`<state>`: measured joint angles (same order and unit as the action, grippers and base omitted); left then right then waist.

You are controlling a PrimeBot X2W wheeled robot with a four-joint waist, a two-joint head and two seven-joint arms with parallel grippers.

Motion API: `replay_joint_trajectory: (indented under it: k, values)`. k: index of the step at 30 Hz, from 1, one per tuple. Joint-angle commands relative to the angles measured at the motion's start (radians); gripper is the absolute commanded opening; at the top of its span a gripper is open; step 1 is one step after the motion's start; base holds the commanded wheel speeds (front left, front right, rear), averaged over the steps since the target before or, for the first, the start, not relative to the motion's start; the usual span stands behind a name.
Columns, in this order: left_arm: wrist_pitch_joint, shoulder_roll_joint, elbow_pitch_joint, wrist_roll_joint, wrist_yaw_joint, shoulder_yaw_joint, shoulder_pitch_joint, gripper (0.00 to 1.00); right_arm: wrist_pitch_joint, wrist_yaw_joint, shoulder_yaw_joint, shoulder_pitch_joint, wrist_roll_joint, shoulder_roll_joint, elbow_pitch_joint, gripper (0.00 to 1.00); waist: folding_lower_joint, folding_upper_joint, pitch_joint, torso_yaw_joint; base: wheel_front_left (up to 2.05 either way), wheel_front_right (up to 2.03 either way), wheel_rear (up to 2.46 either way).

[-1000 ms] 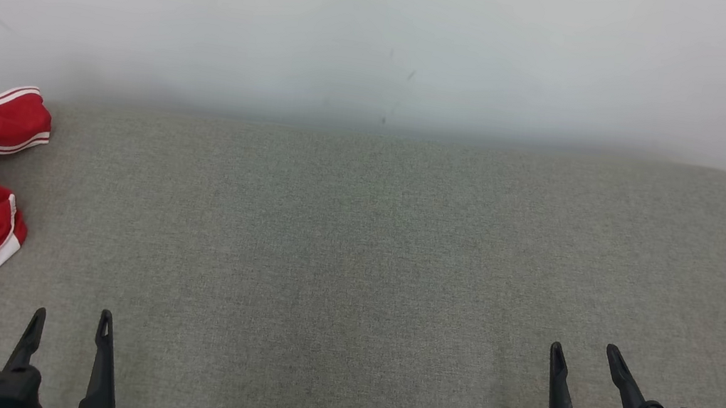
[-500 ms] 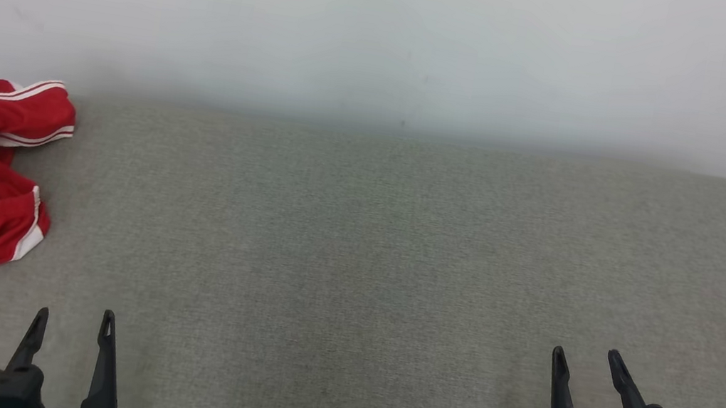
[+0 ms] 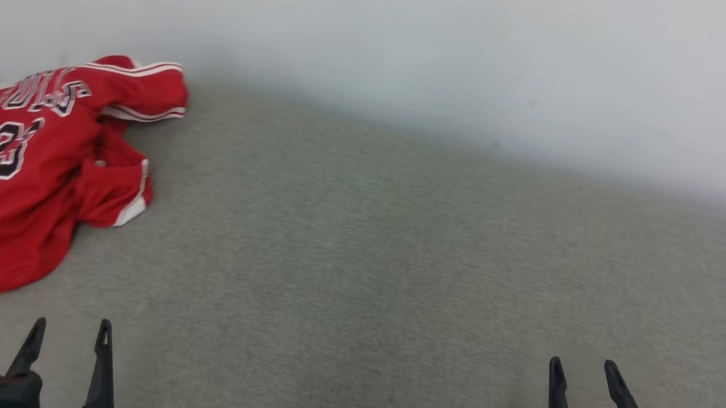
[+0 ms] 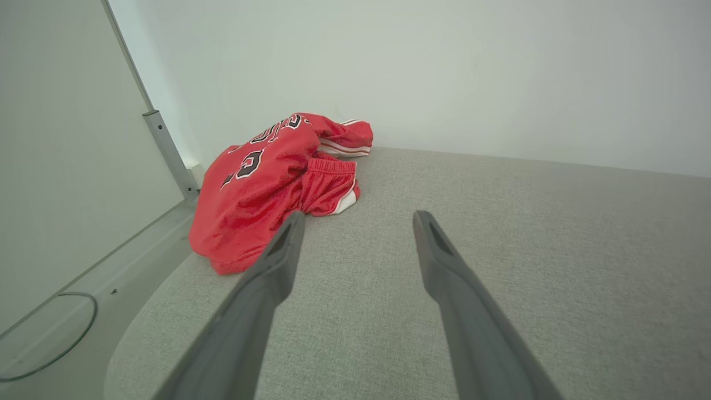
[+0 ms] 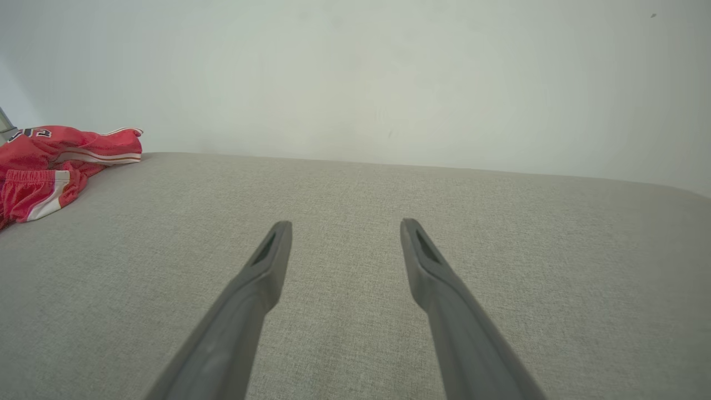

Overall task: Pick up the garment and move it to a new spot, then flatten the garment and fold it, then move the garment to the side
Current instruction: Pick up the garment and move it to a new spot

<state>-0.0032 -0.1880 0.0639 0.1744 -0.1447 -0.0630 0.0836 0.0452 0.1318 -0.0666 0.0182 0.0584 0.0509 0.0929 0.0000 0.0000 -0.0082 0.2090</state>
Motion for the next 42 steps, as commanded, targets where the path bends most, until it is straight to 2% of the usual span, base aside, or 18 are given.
replay_joint_trajectory:
  k: [1, 11, 20, 32, 39, 42]
  values:
    - [-0.006, 0.000, -0.001, 0.000, -0.003, 0.000, 0.013, 1.00, 0.003, -0.002, 0.002, 0.007, 0.003, -0.001, 0.002, 1.00, 0.0000, 0.0000, -0.008, 0.072, 0.00, 0.00, 0.00]
    - [-0.009, -0.008, -0.006, 0.011, -0.012, 0.003, 0.019, 1.00, 0.001, -0.002, 0.008, 0.014, 0.014, -0.001, 0.011, 1.00, 0.0000, 0.0000, -0.014, 0.212, 0.00, 0.00, 0.00]
    - [-0.012, -0.010, 0.007, 0.015, -0.023, 0.005, 0.034, 1.00, 0.002, -0.002, 0.011, 0.016, 0.014, -0.001, 0.011, 1.00, 0.0000, 0.0000, -0.013, 0.282, 0.00, 0.00, 0.00]
    - [-0.034, -0.007, 0.018, 0.029, -0.049, 0.022, 0.036, 1.00, -0.008, -0.002, 0.024, 0.001, 0.004, -0.001, 0.006, 1.00, 0.0000, 0.0000, 0.004, 0.286, 0.00, 0.00, 0.00]
    - [-0.084, 0.001, 0.017, 0.067, -0.075, 0.083, -0.022, 1.00, -0.017, -0.002, 0.030, -0.020, -0.010, -0.001, -0.007, 1.00, 0.0000, 0.0000, 0.033, 0.239, 0.00, 0.00, 0.00]
    - [-0.106, -0.026, 0.013, 0.094, -0.077, 0.134, -0.074, 1.00, -0.024, -0.002, 0.032, -0.039, -0.020, -0.001, -0.023, 1.00, 0.0000, 0.0000, 0.062, 0.193, 0.00, 0.00, 0.00]
